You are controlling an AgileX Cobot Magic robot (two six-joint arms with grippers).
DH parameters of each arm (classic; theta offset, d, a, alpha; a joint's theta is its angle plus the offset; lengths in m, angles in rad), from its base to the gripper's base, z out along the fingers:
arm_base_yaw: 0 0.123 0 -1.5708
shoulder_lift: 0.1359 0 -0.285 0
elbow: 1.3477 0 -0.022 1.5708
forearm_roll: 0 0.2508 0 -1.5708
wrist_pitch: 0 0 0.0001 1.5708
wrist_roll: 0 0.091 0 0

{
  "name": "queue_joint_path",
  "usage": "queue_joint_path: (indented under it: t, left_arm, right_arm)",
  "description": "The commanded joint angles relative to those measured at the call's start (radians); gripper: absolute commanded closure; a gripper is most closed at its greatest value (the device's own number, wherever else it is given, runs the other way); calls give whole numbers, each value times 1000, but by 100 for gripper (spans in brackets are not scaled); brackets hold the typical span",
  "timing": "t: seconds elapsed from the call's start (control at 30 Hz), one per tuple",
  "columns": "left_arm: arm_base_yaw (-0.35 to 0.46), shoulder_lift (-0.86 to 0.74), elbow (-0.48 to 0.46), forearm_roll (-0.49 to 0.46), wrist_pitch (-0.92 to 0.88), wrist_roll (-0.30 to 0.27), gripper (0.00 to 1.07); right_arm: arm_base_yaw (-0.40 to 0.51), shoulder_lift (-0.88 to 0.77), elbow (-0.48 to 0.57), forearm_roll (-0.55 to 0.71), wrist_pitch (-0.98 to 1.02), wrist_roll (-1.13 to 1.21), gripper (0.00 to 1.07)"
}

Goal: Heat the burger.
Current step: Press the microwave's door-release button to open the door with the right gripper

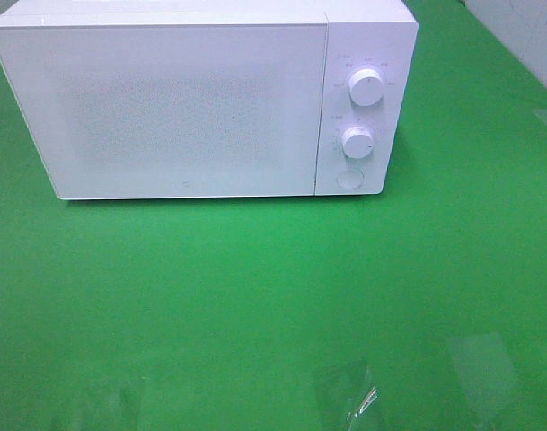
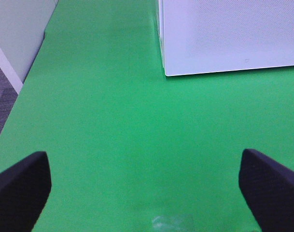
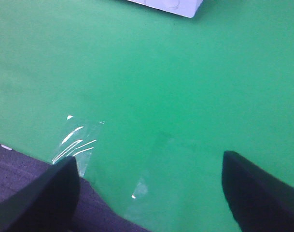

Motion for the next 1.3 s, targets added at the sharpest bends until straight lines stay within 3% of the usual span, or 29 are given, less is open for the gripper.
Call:
queue_joint_path:
  t: [0.03, 0.33, 0.67, 1.3]
  left_arm:
    - [4, -18, 3, 0, 3, -5, 9]
    - [4, -18, 3, 0, 3, -5, 9]
    - [4, -18, 3, 0, 3, -5, 9]
    - [4, -16, 4, -1, 3, -5, 9]
  right_arm:
    - [-104, -115, 12, -23, 58, -3, 30]
    - [-262, -385, 58, -18, 59, -21, 31]
    - [-349, -562, 108, -11, 62, -12, 31]
    - [-349, -566, 115, -6, 67, -4, 31]
